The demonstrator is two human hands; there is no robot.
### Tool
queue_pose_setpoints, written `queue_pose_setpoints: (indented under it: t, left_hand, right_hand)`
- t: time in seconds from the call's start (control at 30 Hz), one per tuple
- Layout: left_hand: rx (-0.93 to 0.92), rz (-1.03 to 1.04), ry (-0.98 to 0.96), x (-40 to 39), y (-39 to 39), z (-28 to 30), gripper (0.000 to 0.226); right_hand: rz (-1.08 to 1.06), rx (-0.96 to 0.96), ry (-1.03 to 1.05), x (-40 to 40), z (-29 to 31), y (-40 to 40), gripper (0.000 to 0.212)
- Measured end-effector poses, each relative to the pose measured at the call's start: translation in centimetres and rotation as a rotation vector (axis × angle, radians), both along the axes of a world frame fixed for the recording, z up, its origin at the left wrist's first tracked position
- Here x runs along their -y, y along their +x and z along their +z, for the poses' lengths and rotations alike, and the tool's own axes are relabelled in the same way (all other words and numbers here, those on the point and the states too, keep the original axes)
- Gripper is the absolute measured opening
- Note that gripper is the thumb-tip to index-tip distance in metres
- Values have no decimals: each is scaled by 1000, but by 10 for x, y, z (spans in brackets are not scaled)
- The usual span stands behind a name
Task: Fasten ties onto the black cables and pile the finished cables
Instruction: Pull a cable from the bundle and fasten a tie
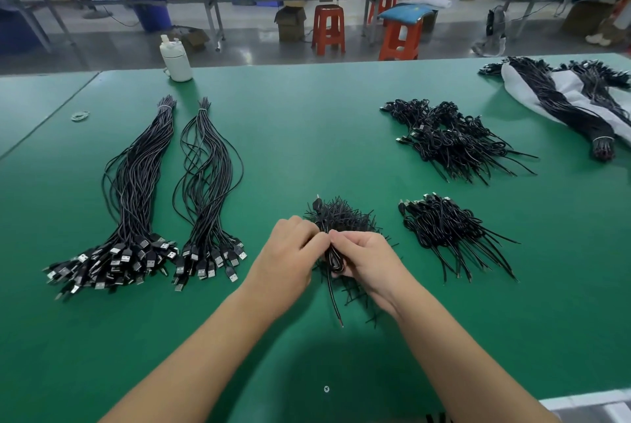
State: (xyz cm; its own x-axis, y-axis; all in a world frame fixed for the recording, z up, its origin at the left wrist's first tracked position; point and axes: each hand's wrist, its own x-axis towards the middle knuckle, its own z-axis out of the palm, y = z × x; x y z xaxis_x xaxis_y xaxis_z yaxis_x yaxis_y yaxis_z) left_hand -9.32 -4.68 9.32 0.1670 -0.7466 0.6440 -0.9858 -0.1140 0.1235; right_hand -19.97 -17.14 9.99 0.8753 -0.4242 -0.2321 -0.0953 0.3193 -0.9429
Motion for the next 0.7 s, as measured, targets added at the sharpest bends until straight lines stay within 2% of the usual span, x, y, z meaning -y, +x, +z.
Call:
queue_pose_setpoints:
  t: [0.17,0.23,0.33,0.5,0.57,0.67,0.7]
  left_hand:
    - [-3,-16,-4,2,3,-6,27]
    - [-3,-27,-7,2,4,-5,24]
    - [-168,-10,-71,1,3,-4,14]
    - [-420,39,-169,5,-4,0,12]
    - [-529,67,-188,7,0,-2,22]
    - [-563,113,-138,8,9,-15,31]
    - [-540,153,-105,7,15,-21,31]
  right_hand:
    - [-4,-8,51,-1,0,2,40]
    - [26,10,0,-1,0,1,40]
    - [28,51,-26,-1,-2,-3,33]
    - [13,68,-32,3,-4,-5,30]
    - [10,46,-49,4,-5,-6,29]
    - [-22,-24,-127,13,-5,-8,27]
    - [-44,-79,-218,19,-4,-9,26]
